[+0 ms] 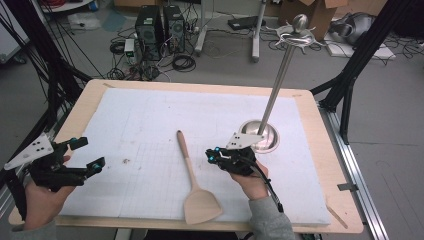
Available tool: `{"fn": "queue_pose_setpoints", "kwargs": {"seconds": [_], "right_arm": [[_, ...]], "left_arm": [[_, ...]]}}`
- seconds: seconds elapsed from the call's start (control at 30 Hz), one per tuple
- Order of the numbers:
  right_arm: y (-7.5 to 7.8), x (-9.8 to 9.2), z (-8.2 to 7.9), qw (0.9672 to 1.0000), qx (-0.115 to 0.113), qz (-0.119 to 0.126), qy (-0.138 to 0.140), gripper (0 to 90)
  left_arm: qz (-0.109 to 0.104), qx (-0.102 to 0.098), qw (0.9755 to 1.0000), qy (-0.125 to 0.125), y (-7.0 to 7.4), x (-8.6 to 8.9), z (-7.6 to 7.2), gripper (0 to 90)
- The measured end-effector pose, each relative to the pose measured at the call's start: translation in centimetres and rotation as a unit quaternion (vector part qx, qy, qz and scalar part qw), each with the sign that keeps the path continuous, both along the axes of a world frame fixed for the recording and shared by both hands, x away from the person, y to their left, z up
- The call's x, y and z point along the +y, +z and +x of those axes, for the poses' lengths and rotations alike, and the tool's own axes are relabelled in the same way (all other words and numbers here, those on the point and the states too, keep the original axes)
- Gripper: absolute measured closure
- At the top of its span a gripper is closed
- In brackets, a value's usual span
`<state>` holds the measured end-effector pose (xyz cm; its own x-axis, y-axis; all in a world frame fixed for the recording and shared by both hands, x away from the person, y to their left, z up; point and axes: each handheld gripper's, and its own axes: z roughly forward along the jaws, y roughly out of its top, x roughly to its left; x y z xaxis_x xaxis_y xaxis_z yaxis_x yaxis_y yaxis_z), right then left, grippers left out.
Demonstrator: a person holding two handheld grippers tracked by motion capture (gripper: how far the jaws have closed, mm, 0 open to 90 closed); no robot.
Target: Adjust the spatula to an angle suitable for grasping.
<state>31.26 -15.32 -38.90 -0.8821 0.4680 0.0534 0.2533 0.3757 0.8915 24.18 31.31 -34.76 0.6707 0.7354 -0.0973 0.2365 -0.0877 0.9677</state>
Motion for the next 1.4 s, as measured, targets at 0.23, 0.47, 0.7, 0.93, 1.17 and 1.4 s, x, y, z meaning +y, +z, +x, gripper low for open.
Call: {"fn": "queue_pose_setpoints", "kwargs": {"seconds": [0.23, 0.47, 0.7, 0.93, 1.17, 1.4], "right_arm": [[-0.3, 0.6, 0.1, 0.9999, 0.006, -0.005, 0.015, 89.6], [-0.8, 1.5, 0.3, 0.9995, 0.016, -0.015, 0.023, 89.8], [-1.2, 2.3, 0.4, 0.999, 0.025, -0.018, 0.033, 89.8], [-1.6, 2.9, 0.6, 0.999, 0.027, -0.023, 0.029, 89.8], [-2.1, 3.4, 0.9, 0.9985, 0.033, -0.021, 0.039, 90.0], [-2.6, 4.4, 1.1, 0.998, 0.026, -0.027, 0.05, 90.0]], "left_arm": [[0.002, 0.003, 1.0, -0.001, -0.1, -0.2, 0.1, 5.2], [0.005, 0.004, 1.0, -0.002, -0.2, -0.2, 0.0, 5.2], [0.006, 0.006, 1.0, -0.001, -0.3, -0.3, 0.0, 5.2], [0.008, 0.009, 0.9999, -0.002, -0.4, -0.4, 0.0, 5.2], [0.009, 0.011, 0.9999, -0.002, -0.5, -0.4, 0.0, 5.2], [0.01, 0.014, 0.9999, 0.0, -0.7, -0.3, -0.1, 5.2]]}}
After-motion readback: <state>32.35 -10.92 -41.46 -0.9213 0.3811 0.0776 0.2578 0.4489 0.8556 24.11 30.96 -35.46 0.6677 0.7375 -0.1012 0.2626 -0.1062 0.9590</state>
